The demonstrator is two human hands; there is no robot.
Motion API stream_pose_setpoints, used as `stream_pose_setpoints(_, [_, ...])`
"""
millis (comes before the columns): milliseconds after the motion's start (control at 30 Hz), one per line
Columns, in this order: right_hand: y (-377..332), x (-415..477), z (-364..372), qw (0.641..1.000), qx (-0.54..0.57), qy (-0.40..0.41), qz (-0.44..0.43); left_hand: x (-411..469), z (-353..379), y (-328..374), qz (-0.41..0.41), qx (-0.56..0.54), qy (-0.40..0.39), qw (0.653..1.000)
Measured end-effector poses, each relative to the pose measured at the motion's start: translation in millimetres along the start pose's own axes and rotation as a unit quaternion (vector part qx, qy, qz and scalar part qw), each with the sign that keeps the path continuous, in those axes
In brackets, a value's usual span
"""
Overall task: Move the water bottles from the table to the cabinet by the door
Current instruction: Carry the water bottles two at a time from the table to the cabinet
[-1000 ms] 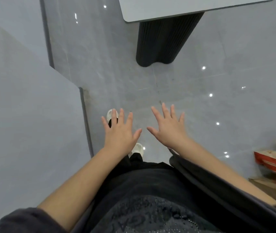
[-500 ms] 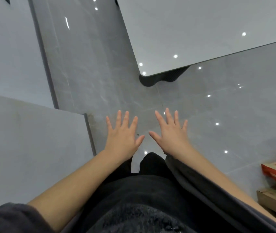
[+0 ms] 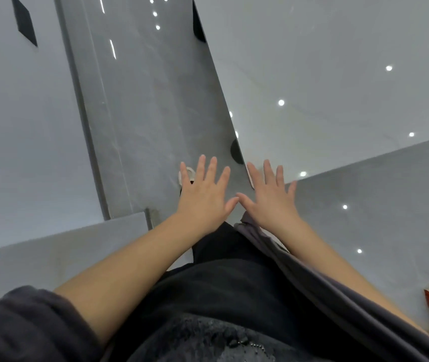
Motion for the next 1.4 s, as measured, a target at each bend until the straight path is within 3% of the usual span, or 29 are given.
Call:
stream_pose_setpoints(500, [-50.2,188.5,-81.4,0.996,0.043,-0.013,0.077,181.5,-86.9,-105.1,0.027,0.03,-0.045,0.998])
stream_pose_setpoints(700, [-53.2,237.6,-112.8,0.986,0.062,0.016,0.151,247.4,-111.2,-122.9,0.101,0.03,-0.054,0.993])
stream_pose_setpoints(1067, [-104.0,338.1,-157.5,0.921,0.159,0.05,0.352,408.4,-184.7,-197.1,0.278,0.084,-0.037,0.956])
stream_pose_setpoints(1400, [-109.9,392.4,-185.0,0.865,0.236,0.083,0.434,505.3,-208.5,-190.1,0.35,0.134,-0.049,0.926])
Point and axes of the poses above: each hand's wrist, its own x-axis towards the middle knuckle, its own z-axis out of the palm, y = z × x, the point moved 3 cm from there along x, towards the middle knuckle, and after that the axes turned 10 degrees about y, right-handed, at the moved point
